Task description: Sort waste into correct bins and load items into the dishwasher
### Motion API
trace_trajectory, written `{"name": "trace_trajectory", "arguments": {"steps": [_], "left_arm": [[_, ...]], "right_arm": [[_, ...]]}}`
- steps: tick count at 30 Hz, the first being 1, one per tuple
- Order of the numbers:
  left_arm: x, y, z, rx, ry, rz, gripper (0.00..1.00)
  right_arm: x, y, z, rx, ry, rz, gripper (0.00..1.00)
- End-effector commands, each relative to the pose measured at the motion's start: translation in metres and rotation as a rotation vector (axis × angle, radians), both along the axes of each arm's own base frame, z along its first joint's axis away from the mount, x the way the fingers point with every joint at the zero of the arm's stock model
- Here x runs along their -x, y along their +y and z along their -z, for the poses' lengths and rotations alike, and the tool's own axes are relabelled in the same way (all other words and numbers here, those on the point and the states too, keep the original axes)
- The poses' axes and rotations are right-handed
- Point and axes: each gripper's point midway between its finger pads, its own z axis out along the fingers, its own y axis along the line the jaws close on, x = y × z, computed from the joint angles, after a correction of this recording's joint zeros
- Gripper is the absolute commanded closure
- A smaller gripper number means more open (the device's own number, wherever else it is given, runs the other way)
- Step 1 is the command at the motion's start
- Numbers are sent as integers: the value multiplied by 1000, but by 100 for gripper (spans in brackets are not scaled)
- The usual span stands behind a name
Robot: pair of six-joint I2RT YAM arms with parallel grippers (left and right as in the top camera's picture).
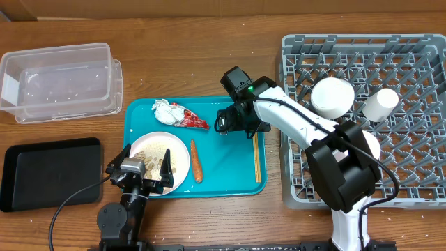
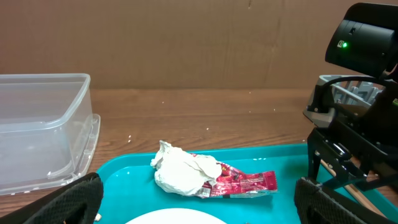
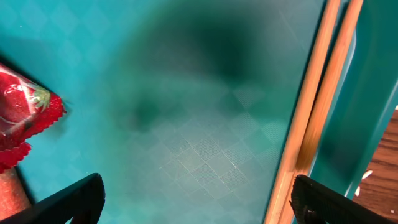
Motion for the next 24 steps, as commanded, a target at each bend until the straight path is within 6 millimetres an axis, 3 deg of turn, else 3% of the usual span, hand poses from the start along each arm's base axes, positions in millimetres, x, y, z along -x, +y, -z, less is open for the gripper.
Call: {"name": "trace_trajectory", "arguments": {"steps": [1, 16, 24], "left_arm": [[0, 0, 0, -23, -9, -2, 0], [0, 0, 0, -23, -9, -2, 0], [0, 0, 0, -23, -9, -2, 0]], "right_arm": [[-3, 1, 3, 5, 1, 18, 2], [0, 0, 5, 12, 13, 16, 2], [5, 2, 16, 26, 42, 20, 2]]}}
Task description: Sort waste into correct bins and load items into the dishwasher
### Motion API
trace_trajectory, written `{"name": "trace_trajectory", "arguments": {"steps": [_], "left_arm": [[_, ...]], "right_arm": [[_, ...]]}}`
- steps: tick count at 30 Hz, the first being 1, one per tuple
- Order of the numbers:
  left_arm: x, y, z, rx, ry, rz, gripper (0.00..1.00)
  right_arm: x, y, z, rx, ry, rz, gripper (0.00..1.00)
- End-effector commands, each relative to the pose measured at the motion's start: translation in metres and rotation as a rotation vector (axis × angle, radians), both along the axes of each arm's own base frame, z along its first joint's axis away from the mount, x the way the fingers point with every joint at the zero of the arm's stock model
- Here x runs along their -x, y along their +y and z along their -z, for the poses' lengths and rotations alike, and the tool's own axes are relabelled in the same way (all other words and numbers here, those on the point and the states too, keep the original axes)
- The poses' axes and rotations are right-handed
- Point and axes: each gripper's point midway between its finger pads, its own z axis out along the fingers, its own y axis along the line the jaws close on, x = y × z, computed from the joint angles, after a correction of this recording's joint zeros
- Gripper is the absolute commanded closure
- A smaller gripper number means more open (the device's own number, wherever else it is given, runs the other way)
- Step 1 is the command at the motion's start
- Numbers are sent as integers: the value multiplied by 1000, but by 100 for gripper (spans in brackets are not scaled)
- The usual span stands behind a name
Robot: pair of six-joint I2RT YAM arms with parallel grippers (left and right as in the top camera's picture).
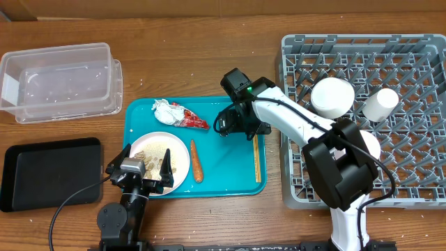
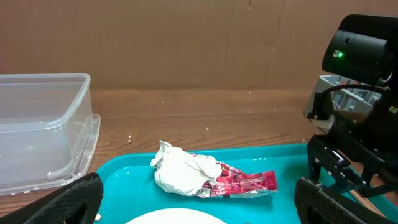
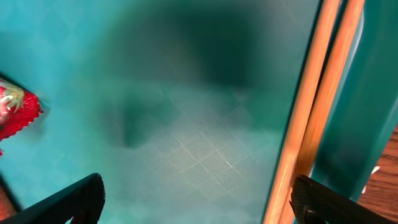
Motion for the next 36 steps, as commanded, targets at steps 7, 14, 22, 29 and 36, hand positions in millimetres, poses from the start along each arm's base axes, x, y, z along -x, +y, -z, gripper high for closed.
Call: {"name": "trace_trajectory", "arguments": {"steps": [7, 14, 22, 29, 36], "left_arm": [[0, 0, 0, -23, -9, -2, 0], [0, 0, 0, -23, -9, -2, 0], [0, 0, 0, -23, -9, -2, 0], [0, 0, 0, -23, -9, -2, 0], [0, 0, 0, -23, -9, -2, 0]], "right_arm": [[3, 4, 9, 12, 20, 19, 2], [2, -1, 12, 43, 14, 25, 15], [3, -7, 20, 77, 24, 26, 41], [7, -22, 20, 156, 28, 46, 56], [7, -23, 20, 157, 31, 46, 71]]}}
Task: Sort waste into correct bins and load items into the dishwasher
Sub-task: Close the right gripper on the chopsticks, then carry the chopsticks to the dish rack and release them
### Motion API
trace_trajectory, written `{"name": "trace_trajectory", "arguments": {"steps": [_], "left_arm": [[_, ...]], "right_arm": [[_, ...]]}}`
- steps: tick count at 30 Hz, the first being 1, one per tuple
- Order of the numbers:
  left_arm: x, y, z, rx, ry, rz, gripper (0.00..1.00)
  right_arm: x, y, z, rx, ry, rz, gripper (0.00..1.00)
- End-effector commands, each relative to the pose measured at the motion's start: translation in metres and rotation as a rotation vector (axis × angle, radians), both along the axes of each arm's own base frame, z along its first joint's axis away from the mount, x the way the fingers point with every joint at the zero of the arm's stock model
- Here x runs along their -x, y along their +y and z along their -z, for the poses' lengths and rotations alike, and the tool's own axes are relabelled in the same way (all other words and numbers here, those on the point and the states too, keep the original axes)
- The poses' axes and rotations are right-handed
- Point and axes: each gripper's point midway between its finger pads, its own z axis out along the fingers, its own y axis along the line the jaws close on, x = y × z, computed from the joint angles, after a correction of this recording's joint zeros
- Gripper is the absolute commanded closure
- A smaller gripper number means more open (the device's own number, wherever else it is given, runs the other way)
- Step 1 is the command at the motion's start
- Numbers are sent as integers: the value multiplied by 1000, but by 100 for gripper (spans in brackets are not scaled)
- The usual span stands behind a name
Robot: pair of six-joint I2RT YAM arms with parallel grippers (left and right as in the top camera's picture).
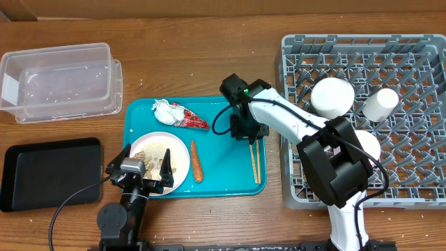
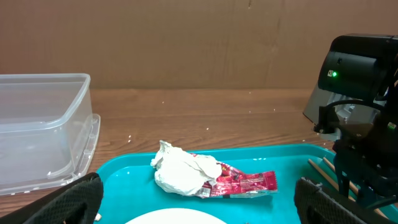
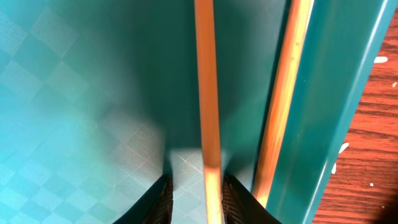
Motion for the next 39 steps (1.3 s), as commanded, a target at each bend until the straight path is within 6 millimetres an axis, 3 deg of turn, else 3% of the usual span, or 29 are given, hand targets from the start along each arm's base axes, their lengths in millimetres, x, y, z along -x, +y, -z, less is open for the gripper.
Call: {"name": "trace_trajectory", "arguments": {"steps": [1, 5, 10, 13, 20, 26, 31, 35, 39], "left_arm": [[0, 0, 0, -23, -9, -2, 0], [0, 0, 0, -23, -9, -2, 0], [0, 0, 0, -23, -9, -1, 0], [0, 0, 0, -23, -9, -2, 0], [0, 0, 0, -23, -9, -2, 0], [0, 0, 0, -23, -9, -2, 0], [0, 0, 0, -23, -9, -2, 0], [0, 0, 0, -23, -9, -2, 0], [0, 0, 0, -23, -9, -2, 0]], "right_arm": [[-2, -1, 6, 25, -4, 0, 71], [-1, -2, 6, 30, 2, 0, 82], [-2, -3, 5, 32, -1, 1, 86], [-2, -3, 5, 33, -1, 1, 96], [-7, -3, -9, 38, -2, -1, 96], [-27, -14, -51, 69, -34, 18, 96], [-57, -27, -110, 36, -105, 3, 96], [-88, -64, -158, 40, -215, 82, 96], [-109, -99, -183, 4, -266, 60, 96]]}}
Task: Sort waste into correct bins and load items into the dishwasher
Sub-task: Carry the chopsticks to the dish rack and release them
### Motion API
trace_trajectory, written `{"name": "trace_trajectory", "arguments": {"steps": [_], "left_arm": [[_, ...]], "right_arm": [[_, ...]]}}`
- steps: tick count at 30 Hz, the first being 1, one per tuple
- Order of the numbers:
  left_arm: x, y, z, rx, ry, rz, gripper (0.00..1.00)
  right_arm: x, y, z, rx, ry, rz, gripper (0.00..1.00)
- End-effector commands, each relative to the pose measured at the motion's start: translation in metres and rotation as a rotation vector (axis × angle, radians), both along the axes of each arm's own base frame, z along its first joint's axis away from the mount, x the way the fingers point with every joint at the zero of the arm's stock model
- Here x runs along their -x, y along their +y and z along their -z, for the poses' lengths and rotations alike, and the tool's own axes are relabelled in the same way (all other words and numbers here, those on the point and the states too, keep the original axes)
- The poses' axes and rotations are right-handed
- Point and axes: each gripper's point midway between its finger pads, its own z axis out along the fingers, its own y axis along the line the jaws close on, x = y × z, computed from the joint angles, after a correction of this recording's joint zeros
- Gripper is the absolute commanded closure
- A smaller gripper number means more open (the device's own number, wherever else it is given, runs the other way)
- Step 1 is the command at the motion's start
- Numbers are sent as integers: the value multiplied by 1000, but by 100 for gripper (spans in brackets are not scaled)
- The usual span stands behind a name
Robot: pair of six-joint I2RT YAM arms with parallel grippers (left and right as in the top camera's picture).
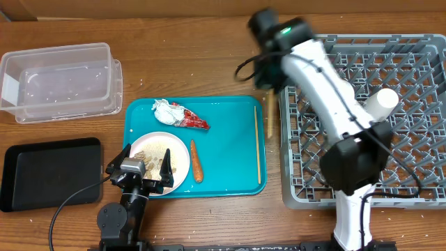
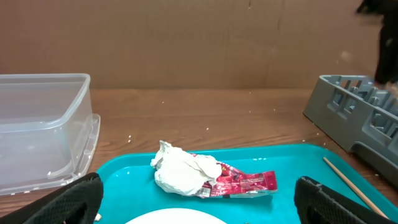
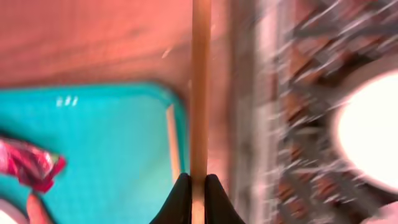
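My right gripper (image 3: 197, 193) is shut on a wooden chopstick (image 3: 200, 93), held high over the gap between the teal tray (image 1: 223, 178) and the grey dish rack (image 1: 306, 188). The arm is blurred in the overhead view, with the right gripper (image 1: 267, 78) above the held chopstick (image 1: 269, 115). A second chopstick (image 1: 257, 143) lies along the tray's right side. My left gripper (image 1: 146, 173) stands open at the tray's front, over the white plate (image 1: 180, 157) of food scraps. A carrot (image 1: 196, 162) and a red wrapper (image 1: 189, 119) with crumpled tissue (image 2: 183, 171) lie on the tray.
A clear plastic bin (image 1: 63, 80) stands at the back left, and a black tray (image 1: 49, 174) at the front left. A white cup (image 1: 382, 103) stands in the rack. The rack's wall (image 2: 348, 115) shows at the right of the left wrist view.
My right gripper was low on the tray with its fingers astride one chopstick. Now it is shut on that chopstick, raised and further back by the rack's left edge. The left arm is unchanged.
My right gripper hung open low over the tray, just left of the two chopsticks, and stayed close by at the following moment. Then its fingers sat either side of one chopstick. Now that chopstick is lifted off, and one is left on the tray.
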Motion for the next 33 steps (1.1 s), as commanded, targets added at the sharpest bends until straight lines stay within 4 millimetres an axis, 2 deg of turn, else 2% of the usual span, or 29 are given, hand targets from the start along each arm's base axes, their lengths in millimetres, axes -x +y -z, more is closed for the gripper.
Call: {"name": "trace_trajectory", "arguments": {"steps": [1, 3, 7, 10, 17, 18, 22, 23, 27, 33], "left_arm": [[0, 0, 0, -23, -9, -1, 0], [0, 0, 0, -23, -9, -1, 0], [0, 0, 0, -22, -9, -1, 0], [0, 0, 0, -23, -9, -1, 0], [0, 0, 0, -22, -9, -1, 0], [0, 0, 0, -23, -9, -1, 0], [0, 0, 0, -22, -9, -1, 0], [0, 0, 0, -22, -9, -1, 0], [0, 0, 0, -23, -9, -1, 0], [0, 0, 0, -22, -9, -1, 0]], "right_arm": [[-17, -31, -29, -9, -74, -67, 96], [-22, -45, -27, -19, -71, -99, 96], [-31, -75, -19, -11, -65, -49, 96], [-35, -86, -17, -25, -68, -20, 96], [-40, -78, -14, -85, -74, -26, 94], [-40, -77, -13, -85, -70, -28, 91], [-39, -78, -4, -79, -54, -23, 66], [-38, -78, -1, -79, -49, -23, 65], [-36, -79, 6, -76, -31, -22, 64], [-25, -73, 6, -89, 6, 40, 63]]}}
